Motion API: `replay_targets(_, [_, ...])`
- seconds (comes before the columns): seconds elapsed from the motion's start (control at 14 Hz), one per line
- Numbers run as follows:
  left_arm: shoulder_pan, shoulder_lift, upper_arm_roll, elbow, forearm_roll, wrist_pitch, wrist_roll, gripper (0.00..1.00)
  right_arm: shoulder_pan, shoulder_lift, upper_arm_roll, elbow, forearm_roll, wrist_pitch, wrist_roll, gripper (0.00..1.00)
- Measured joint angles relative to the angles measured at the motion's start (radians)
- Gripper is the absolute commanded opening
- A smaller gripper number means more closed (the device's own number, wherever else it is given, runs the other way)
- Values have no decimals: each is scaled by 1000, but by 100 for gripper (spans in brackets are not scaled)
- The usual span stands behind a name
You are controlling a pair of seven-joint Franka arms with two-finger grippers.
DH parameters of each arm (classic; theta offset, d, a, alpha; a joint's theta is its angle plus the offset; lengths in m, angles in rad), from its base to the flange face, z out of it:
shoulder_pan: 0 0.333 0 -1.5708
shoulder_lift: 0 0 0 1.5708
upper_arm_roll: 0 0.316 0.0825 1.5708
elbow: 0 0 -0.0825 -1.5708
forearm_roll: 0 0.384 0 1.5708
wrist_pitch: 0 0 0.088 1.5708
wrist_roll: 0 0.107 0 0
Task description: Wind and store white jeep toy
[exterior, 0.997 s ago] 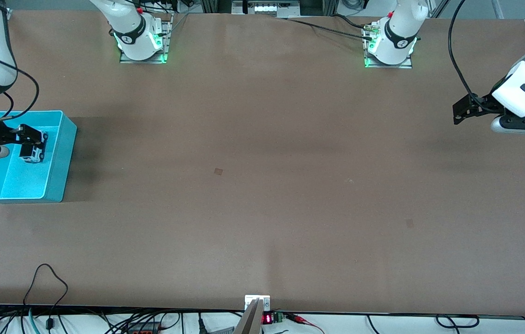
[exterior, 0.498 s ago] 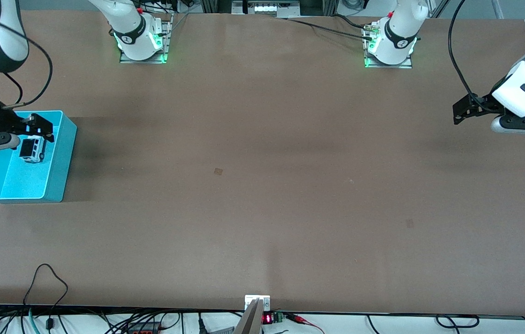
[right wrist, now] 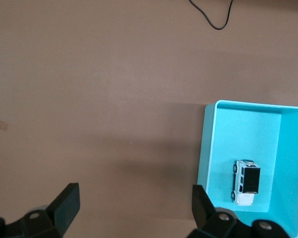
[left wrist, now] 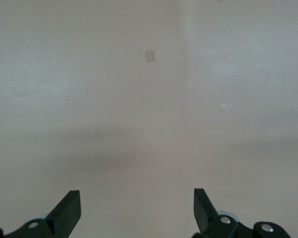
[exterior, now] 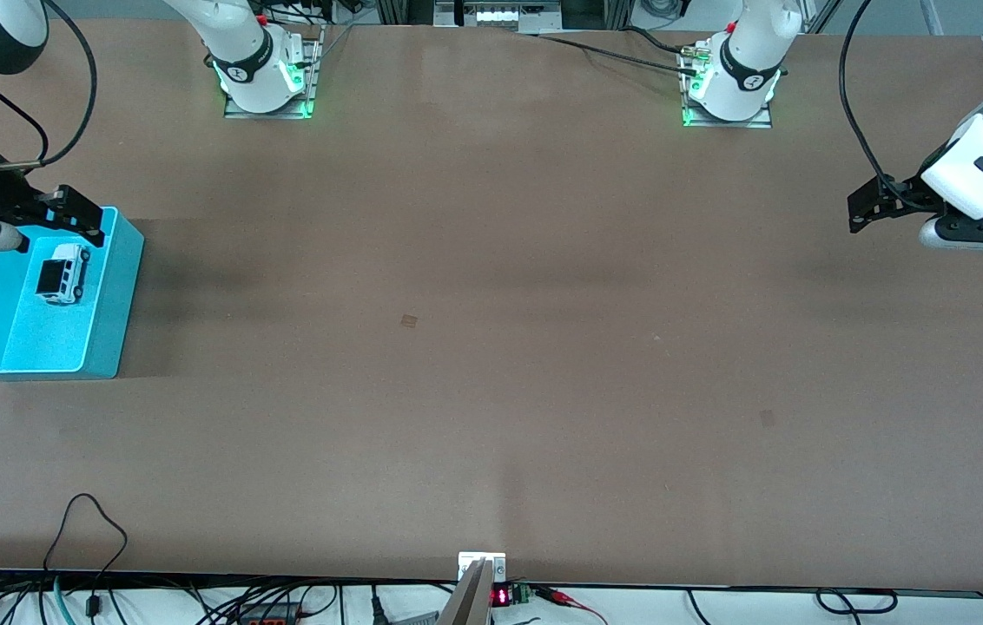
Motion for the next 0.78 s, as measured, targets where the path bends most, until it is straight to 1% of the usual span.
replay_targets(0.07, [0,0,0,0,0,-1,0,100,0,2,1,17,27,0,7,100])
replay_targets(0.21, [0,0,0,0,0,-4,0,100,0,14,9,65,51,-2,9,100])
replay_targets(0.5, [0,0,0,0,0,-7,0,100,1,51,30,146,53,-21,13,100])
replay_targets(0.78, [0,-1,0,0,0,-7,0,100,1,56,64,174,53,-63,82,100])
